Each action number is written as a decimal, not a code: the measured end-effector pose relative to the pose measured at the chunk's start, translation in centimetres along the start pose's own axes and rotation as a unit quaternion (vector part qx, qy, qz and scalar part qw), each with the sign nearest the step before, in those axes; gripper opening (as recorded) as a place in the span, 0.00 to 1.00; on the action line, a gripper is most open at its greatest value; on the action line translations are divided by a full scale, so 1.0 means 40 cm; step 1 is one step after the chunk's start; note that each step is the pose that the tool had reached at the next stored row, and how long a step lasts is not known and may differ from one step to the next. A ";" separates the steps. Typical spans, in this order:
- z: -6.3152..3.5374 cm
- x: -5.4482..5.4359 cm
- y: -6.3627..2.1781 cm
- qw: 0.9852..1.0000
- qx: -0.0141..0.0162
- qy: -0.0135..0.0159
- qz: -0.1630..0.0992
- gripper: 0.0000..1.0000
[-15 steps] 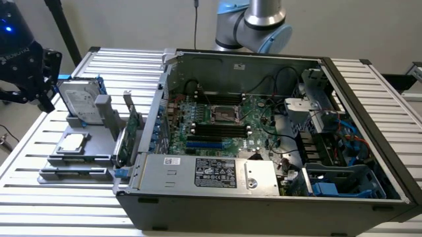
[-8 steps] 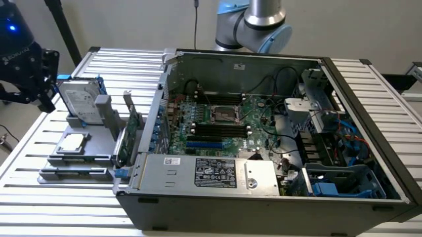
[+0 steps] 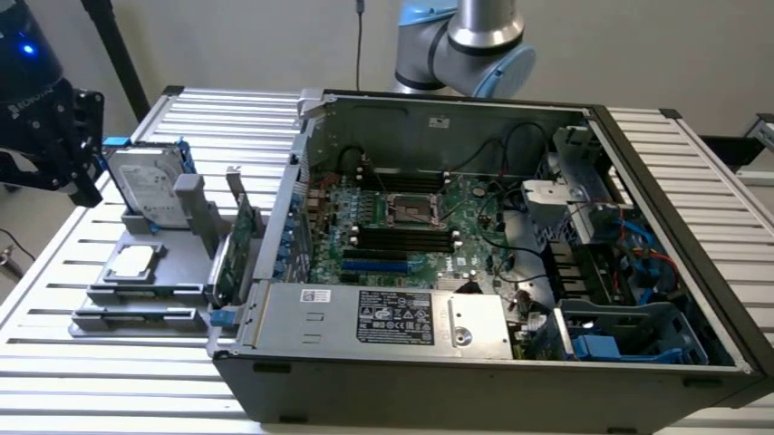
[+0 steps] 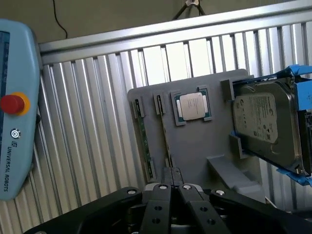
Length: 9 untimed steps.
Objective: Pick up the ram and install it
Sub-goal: 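Pick up the ram and move it above insertion slot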
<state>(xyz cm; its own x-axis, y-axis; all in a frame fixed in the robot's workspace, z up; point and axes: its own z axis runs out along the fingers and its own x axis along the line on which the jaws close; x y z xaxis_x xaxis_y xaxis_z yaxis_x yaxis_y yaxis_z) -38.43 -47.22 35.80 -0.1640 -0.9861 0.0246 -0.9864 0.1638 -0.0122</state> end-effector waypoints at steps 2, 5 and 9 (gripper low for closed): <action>0.000 0.000 0.000 1.000 0.000 0.000 0.000 0.11; 0.000 0.000 0.000 1.000 0.000 0.000 0.000 0.11; 0.000 0.000 0.000 1.000 0.000 0.000 -0.002 0.11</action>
<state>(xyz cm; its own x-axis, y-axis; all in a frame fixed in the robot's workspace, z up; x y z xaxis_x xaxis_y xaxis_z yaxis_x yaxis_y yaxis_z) -38.43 -47.22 35.79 -0.1606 -0.9867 0.0256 -0.9870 0.1603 -0.0125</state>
